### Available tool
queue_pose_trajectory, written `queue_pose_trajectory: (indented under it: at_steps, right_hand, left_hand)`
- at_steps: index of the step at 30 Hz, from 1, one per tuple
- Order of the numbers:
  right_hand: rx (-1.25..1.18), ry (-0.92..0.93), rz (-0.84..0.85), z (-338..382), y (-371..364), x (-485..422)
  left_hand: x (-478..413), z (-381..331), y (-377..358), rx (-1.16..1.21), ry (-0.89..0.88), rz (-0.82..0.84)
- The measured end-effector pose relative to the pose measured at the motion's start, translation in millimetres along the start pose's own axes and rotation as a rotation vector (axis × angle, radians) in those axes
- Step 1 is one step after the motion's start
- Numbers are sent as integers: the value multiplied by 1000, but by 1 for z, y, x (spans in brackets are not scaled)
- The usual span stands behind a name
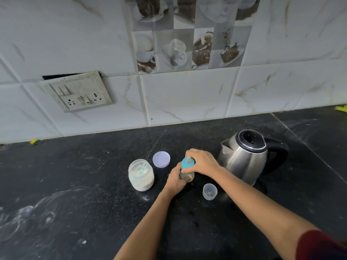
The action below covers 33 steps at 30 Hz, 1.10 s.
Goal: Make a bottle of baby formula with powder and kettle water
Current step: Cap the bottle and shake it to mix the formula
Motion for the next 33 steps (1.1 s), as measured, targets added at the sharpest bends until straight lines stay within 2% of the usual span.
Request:
queue_pose_trajectory:
  at_steps: [2,7,14,19,21,23,27,33]
  right_hand:
    - [32,-42,-13,1,-8,0]
    - [76,-82,-94,3,-20,5]
    - [-64,-335,-293,26,-37,15]
    - [-140,-496,-328,42,-42,17]
    - [-155,-514,-318,44,-43,16]
    - [-178,-510,-269,41,-40,14]
    - [-201,-422,-18,21,-18,22]
    - [139,-261,455,-4,-17,72]
  left_hand:
    - [0,5,-1,13,22,3]
    - [2,5,-14,-6,14,-136]
    - [10,2,-29,37,3,-308]
    - [20,-7,-35,33,47,-438]
    - [23,-10,-34,-2,69,-407]
    - [20,-8,-30,-55,100,-350]
    - [15,-5,-20,-102,144,-243]
    - [11,-3,-11,-76,163,-175]
Point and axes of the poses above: each hand's wrist, its own x-axis away from the middle knuckle, its own y-axis out of the back of the hand, z = x × y, the point moved 1 cm from there along -x, towards the middle knuckle, and after that the axes turned 8 degrees about x, right-handed, at the moved point
